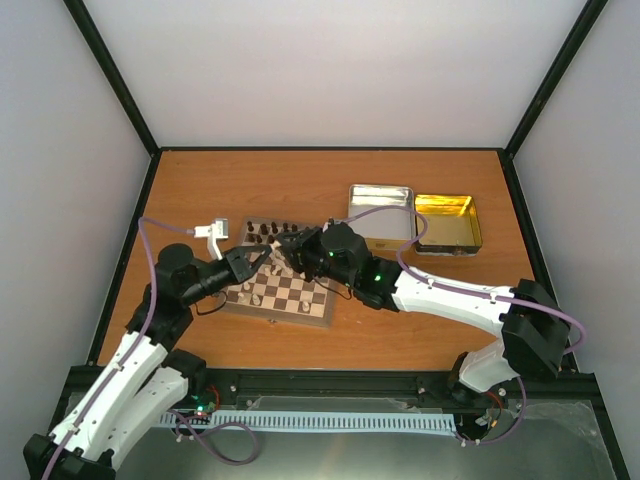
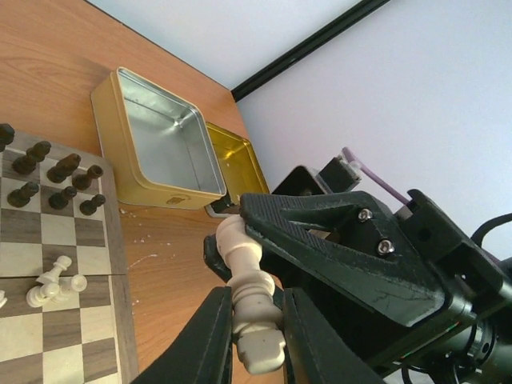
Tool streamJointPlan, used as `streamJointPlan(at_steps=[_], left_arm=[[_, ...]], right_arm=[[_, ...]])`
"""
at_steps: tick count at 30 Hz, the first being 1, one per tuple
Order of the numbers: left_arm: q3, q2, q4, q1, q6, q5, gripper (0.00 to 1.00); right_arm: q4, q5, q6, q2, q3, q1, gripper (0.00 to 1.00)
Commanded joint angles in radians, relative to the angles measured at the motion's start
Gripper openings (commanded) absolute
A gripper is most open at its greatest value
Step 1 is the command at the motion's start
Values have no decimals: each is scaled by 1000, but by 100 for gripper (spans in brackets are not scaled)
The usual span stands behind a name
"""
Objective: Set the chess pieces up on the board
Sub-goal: Place the chess piece on the chessboard.
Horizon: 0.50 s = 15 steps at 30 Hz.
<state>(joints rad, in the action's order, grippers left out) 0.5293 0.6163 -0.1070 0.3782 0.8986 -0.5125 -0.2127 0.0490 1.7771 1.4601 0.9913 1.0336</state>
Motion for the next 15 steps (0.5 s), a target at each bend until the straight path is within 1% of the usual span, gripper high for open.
streamJointPlan(at_steps=[1, 3, 4, 5, 8, 10, 12, 15], left_arm=[[82, 12, -77, 7, -51, 54, 5], [108, 30, -171, 7, -80, 59, 3], [127, 42, -221, 7, -104, 68, 3], [147, 57, -284, 7, -137, 85, 2], [220, 115, -480, 7, -241, 151, 3], [245, 160, -566, 7, -286, 154, 4], [241, 194, -605, 7, -308, 140, 4], [240, 245, -634, 7, -339, 159, 4]], right_arm=[[25, 17, -65, -7, 12, 0, 34], [39, 32, -203, -20, 22, -3, 54], [62, 42, -281, -28, 27, -4, 61], [86, 47, -357, -37, 30, -8, 66], [234, 104, -506, -83, 9, -14, 73], [327, 173, -550, -128, -24, -15, 74], [409, 248, -583, -177, -71, -15, 75], [528, 349, -612, -251, -123, -15, 76]])
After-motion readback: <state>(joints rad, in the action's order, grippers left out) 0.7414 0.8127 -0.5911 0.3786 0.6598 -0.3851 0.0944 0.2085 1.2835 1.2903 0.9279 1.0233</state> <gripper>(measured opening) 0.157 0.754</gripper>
